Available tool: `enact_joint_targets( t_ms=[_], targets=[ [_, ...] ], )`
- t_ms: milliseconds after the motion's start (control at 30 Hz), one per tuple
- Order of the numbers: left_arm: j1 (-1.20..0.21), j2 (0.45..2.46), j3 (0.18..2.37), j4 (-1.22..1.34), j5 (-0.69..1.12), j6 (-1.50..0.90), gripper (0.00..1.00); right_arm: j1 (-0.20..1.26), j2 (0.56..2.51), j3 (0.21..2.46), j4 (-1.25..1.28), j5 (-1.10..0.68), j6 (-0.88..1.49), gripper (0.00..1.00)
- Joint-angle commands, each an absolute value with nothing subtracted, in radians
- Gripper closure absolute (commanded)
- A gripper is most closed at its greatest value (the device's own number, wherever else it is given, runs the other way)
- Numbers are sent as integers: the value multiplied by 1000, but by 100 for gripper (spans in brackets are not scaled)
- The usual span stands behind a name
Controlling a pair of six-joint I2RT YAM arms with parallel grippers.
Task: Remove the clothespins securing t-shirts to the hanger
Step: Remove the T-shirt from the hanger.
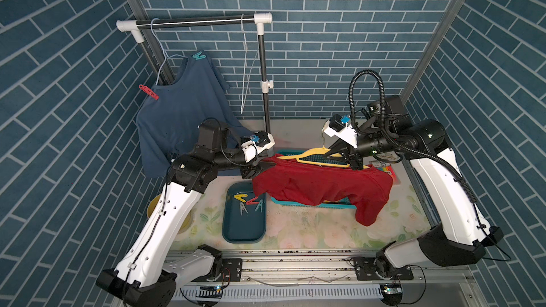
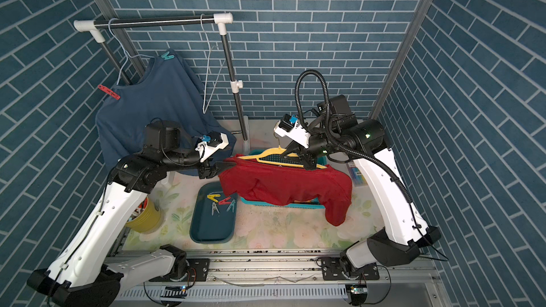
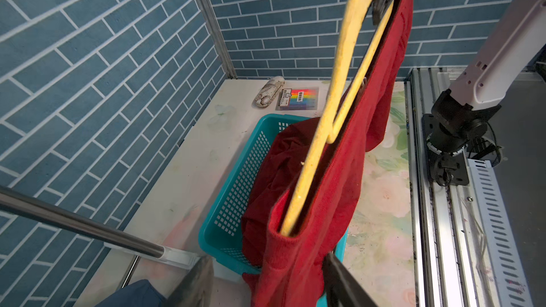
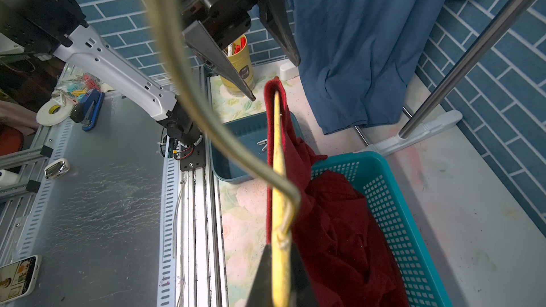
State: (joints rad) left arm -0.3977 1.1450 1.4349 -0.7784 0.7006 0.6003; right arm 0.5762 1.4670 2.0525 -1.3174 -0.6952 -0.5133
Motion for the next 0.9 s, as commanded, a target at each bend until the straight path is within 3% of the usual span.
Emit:
enact_joint_targets(
  t_ms=[0, 200, 367, 433, 600, 633, 733, 867],
  targets=[
    [-408, 1155, 1464, -804, 725, 614, 42, 580, 1473, 2082, -1338, -713, -550, 100],
    [-409, 1161, 1459, -765, 753, 591, 47, 582, 1477, 2082, -1345, -713, -556, 100],
    [-410, 1184, 1465, -757, 786, 560, 77, 581, 1483, 2088, -1345, -715, -557, 100],
    [-410, 1189, 1465, -754, 790, 552, 79, 582, 1485, 2089, -1348, -713, -560, 100],
    [-410, 1195, 1465, -749, 791, 541, 74, 581, 1482, 2087, -1349, -709, -568, 100],
    [-410, 1196, 1469, -752, 791, 541, 77, 582, 1482, 2087, -1349, -706, -568, 100],
    [-410, 1206, 1489, -774, 790, 545, 98, 581, 1482, 2088, -1348, -696, -570, 100],
    [-410, 1202, 1504, -794, 745, 545, 100, 581, 1473, 2081, -1348, -657, -574, 100]
  ],
)
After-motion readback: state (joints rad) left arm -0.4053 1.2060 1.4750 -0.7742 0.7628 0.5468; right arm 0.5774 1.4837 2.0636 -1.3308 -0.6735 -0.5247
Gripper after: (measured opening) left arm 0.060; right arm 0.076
